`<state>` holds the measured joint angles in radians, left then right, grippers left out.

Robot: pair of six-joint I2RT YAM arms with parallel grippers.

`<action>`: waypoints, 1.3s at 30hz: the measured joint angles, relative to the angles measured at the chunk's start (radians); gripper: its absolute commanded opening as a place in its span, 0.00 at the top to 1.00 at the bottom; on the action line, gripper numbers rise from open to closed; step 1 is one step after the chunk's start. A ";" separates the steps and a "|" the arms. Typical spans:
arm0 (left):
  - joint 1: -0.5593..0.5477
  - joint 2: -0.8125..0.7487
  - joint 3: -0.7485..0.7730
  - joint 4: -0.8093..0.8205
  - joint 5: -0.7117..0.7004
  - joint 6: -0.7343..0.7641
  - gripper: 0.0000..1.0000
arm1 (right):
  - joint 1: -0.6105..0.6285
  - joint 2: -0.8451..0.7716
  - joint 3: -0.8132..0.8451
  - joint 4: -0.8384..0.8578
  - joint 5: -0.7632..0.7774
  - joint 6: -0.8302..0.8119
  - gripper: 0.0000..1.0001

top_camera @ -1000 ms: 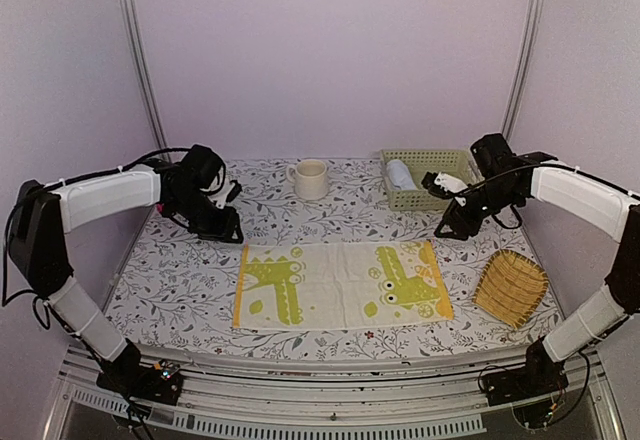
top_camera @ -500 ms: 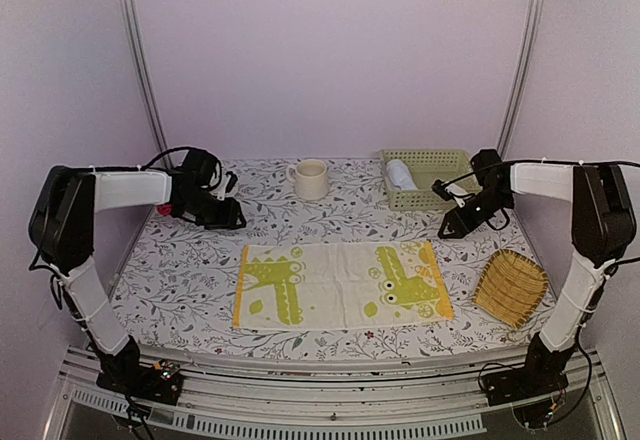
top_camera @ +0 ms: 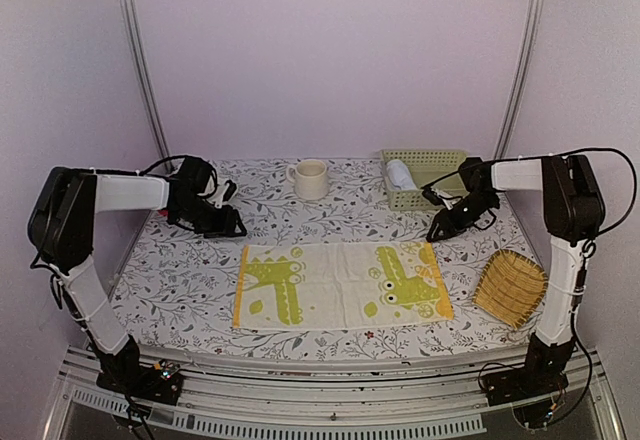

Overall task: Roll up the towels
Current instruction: Fold the towel at the center of the board.

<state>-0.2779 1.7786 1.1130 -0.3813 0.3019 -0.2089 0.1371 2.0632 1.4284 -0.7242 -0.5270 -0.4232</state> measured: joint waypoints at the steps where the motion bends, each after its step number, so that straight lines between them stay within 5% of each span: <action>1: 0.000 0.000 0.000 0.000 0.003 0.000 0.52 | 0.000 0.010 0.005 -0.006 -0.006 0.001 0.66; 16: 0.000 0.016 -0.014 0.002 0.012 0.000 0.56 | 0.027 0.095 0.087 -0.077 -0.071 0.020 0.73; 27: 0.000 0.024 -0.014 0.000 0.008 0.003 0.58 | 0.029 0.108 0.122 -0.072 -0.051 0.043 0.97; 34: 0.000 0.024 -0.014 -0.002 0.000 0.007 0.58 | 0.029 0.107 0.122 -0.052 0.003 0.043 0.96; 39: 0.000 0.024 -0.014 -0.004 0.000 0.009 0.58 | 0.040 0.090 0.112 -0.032 0.050 0.039 0.85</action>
<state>-0.2779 1.8030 1.0985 -0.3851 0.3019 -0.2001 0.1772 2.1536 1.5406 -0.7567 -0.4767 -0.3847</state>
